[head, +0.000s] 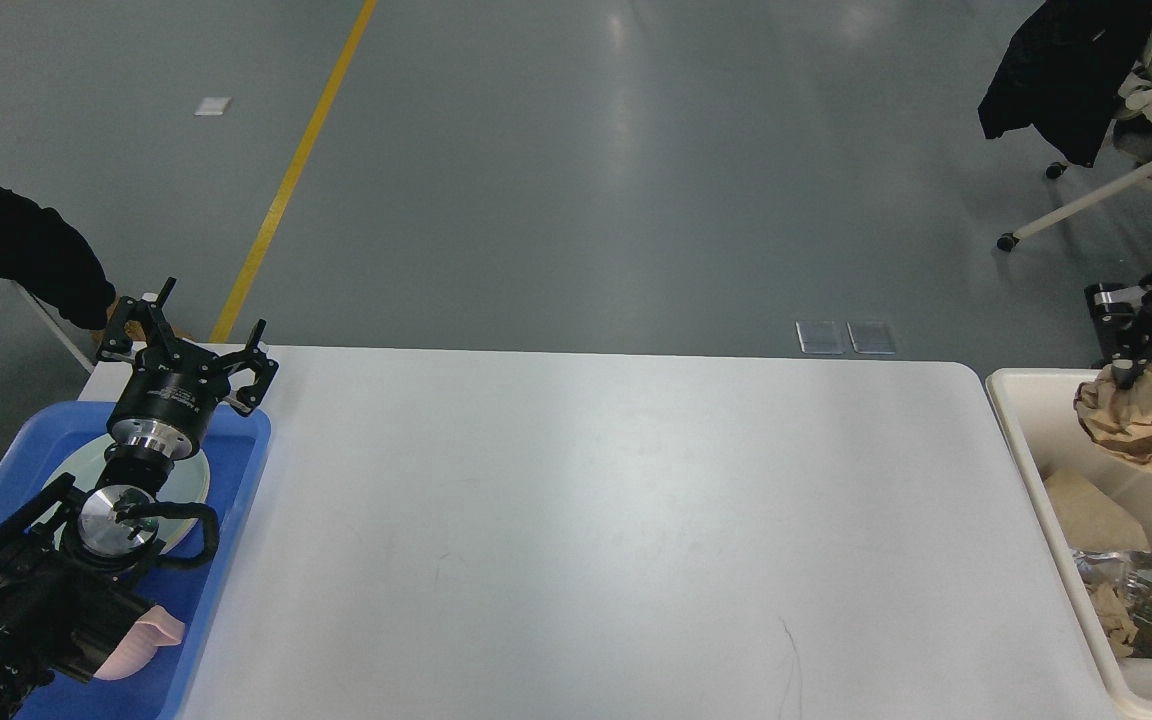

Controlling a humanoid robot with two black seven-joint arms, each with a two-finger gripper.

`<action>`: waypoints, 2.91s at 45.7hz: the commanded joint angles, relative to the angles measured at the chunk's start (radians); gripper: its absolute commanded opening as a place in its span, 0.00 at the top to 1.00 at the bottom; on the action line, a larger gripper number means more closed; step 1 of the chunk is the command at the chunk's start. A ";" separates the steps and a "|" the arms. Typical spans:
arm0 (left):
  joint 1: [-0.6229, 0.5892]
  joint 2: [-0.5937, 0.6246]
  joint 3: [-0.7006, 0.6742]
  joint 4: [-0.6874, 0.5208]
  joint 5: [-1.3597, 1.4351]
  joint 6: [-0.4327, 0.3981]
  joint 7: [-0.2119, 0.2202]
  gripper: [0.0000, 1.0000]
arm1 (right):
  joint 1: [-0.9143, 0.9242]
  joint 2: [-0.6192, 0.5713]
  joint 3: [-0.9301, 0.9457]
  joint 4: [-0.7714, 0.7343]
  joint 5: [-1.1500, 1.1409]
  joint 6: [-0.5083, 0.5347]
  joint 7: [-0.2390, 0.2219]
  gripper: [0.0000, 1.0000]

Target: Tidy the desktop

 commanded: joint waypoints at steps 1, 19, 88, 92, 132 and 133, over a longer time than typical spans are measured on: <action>0.000 0.000 0.000 0.000 0.000 0.000 0.000 0.04 | -0.064 -0.029 -0.040 -0.114 -0.068 0.000 0.001 1.00; 0.000 0.000 0.000 0.000 0.000 0.000 0.000 0.04 | -0.847 0.018 -0.025 -0.547 -0.120 -0.608 0.005 1.00; 0.000 0.000 0.000 0.000 0.000 0.000 0.000 0.04 | -0.923 0.118 0.222 -0.695 -0.097 -0.773 0.004 0.00; 0.000 0.000 0.000 0.000 0.002 0.000 0.000 0.04 | -0.761 0.072 0.256 -0.698 -0.095 -0.742 0.002 0.00; 0.000 0.000 0.000 0.000 0.000 0.000 0.000 0.04 | -0.538 0.281 1.012 -0.760 -0.075 -0.405 0.005 0.00; 0.000 0.000 0.000 0.000 0.000 0.000 0.000 0.04 | -0.559 0.293 1.029 -0.764 -0.075 -0.403 0.005 0.00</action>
